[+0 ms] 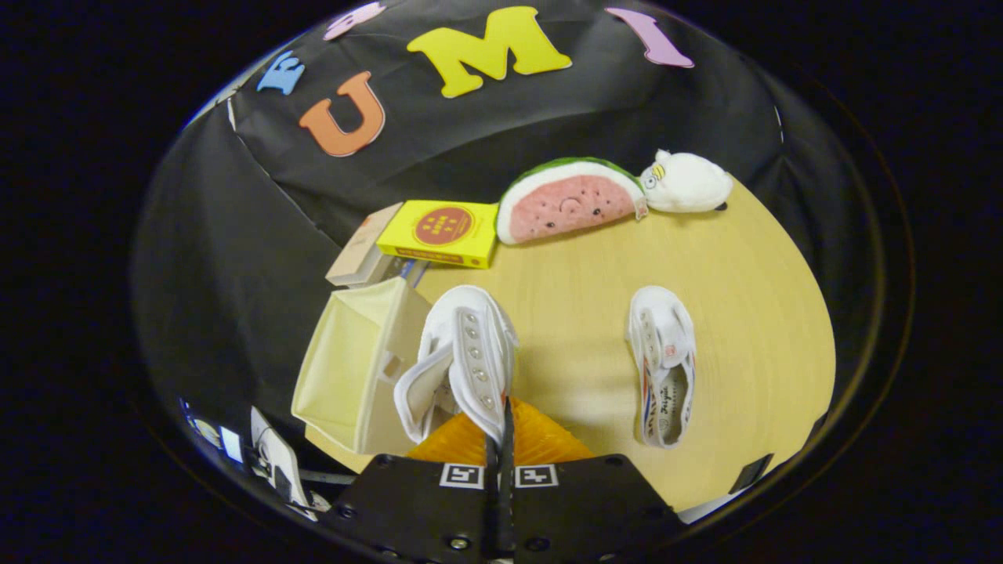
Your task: Open the storage box then place both shoes into the box .Put the left shoe in first, then the right shoe, with the right side of both shoes facing outward in a uniform manner.
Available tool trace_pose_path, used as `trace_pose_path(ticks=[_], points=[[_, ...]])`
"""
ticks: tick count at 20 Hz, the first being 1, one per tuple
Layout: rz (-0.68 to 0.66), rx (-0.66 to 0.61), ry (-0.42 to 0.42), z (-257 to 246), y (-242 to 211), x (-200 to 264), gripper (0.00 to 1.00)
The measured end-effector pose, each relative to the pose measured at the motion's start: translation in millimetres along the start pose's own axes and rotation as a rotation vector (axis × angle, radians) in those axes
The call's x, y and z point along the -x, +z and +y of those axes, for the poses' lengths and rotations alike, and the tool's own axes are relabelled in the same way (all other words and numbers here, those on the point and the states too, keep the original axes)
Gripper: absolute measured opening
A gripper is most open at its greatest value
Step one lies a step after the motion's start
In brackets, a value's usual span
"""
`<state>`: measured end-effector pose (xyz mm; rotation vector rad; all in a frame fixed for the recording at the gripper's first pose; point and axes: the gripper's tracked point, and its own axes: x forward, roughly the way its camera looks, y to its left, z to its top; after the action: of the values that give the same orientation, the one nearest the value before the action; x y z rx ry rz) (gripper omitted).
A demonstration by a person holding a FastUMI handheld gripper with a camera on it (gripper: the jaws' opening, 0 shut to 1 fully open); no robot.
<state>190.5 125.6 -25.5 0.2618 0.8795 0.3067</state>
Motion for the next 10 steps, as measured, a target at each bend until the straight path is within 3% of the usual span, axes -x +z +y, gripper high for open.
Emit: trace_pose_path(ticks=[4, 10], points=[[-0.074, 0.017, 0.06, 65.0, 20.4, 18.0, 0.0], [-0.073, 0.01, 0.067, 135.1, 24.7, -10.9, 0.0]])
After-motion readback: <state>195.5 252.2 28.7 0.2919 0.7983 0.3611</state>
